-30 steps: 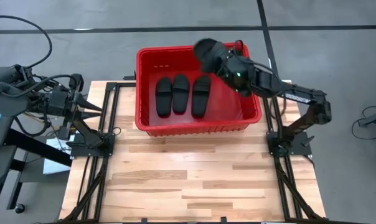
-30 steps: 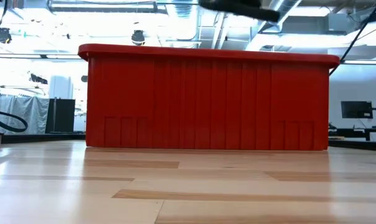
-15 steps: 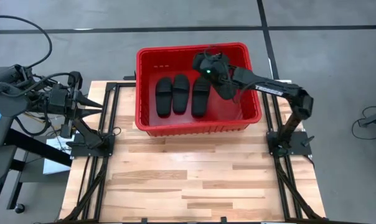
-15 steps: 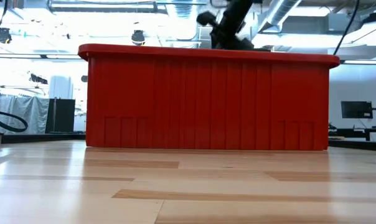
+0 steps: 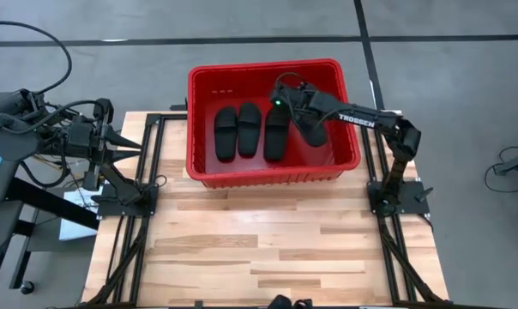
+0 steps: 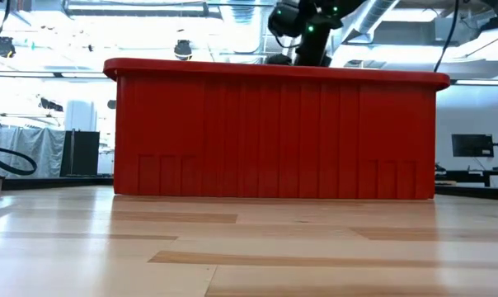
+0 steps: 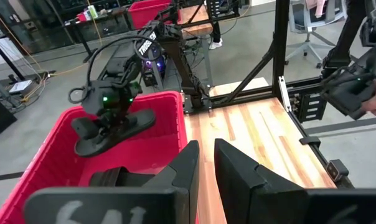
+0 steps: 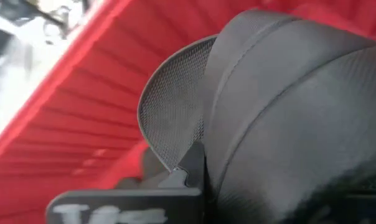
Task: Pick and place slides into bin
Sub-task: Put the black slide into the red bin
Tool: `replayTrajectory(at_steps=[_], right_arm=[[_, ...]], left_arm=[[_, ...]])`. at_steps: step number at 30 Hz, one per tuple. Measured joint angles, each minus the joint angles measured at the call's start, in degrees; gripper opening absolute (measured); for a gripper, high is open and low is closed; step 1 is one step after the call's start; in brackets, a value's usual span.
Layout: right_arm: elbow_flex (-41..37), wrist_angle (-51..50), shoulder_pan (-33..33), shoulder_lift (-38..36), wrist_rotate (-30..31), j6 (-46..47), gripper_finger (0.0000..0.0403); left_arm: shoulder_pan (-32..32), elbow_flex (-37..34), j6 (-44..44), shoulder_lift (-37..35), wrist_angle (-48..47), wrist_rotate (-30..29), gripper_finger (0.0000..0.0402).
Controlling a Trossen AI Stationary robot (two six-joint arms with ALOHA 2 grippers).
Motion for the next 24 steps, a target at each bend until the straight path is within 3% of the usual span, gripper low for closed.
replayTrajectory(at_steps=[12,24], right_arm=[[0.00,-7.12,-3.78,-0.03,0.46,2.39,0.0001],[0.08,-5.19,-4.98,4.08,0.96,5.57,0.0001]], left_arm=[[0.00,0.00,-0.15,0.02,0.01,0.00,0.0041],[-0.01,0.00,-0.10,0.02,0.01,-1.64,0.0041]])
